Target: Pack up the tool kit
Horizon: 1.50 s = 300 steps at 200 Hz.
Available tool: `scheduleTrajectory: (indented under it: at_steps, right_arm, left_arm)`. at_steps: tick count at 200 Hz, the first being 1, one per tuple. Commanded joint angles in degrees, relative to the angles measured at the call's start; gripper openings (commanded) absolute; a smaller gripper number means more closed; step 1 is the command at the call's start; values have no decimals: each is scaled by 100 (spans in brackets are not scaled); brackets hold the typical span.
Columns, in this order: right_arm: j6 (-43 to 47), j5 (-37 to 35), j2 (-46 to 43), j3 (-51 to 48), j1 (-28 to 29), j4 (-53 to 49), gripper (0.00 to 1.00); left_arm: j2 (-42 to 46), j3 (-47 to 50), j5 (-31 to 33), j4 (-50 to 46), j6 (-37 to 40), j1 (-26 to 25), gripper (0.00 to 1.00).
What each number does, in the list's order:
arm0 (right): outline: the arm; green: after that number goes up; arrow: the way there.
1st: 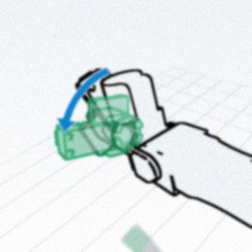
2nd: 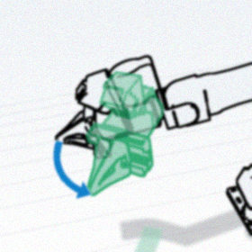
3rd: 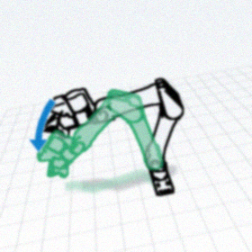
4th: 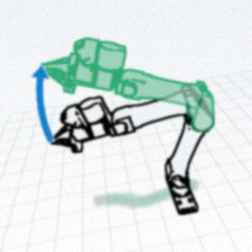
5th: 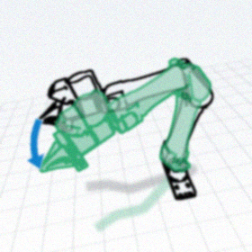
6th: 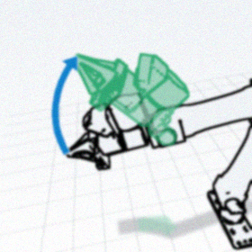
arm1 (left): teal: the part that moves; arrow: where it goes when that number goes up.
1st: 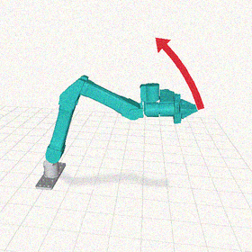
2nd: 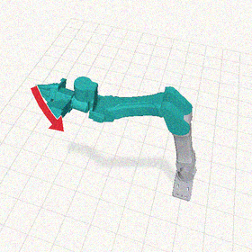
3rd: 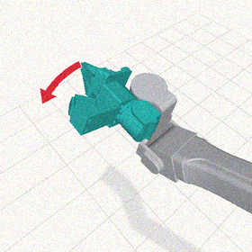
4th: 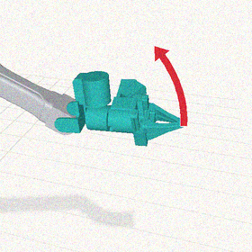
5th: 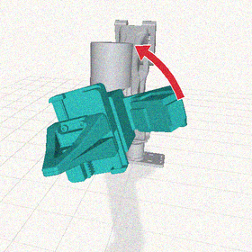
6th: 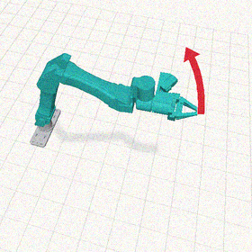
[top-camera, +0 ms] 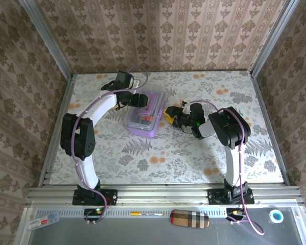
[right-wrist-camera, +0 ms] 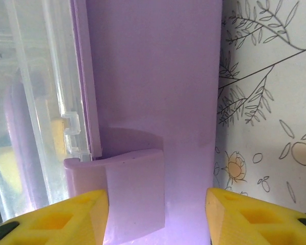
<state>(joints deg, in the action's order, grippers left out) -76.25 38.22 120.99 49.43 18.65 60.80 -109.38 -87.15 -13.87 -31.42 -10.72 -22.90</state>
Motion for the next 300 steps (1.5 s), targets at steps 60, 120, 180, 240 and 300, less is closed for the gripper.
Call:
scheduleTrajectory:
  at_steps: [60,120,180,240,300]
  right_arm:
    - [-347,392,112,169,59,1302,62]
    - [-367,447,294,348,130,1316,62]
    - [-127,351,176,67,121,776,63]
    - [-290,399,309,230,123,982,65]
    - [-315,390,379,311,130,898,66]
  left_arm:
    - [-942,603,82,-1214,-289,92,31]
    - [-920,656,-234,-1092,-317,149,31]
    - [-908,674,-371,-1035,-352,180,31]
    - [-891,682,-406,-1028,-352,184,30]
    - [-891,682,-446,-1009,-352,180,30]
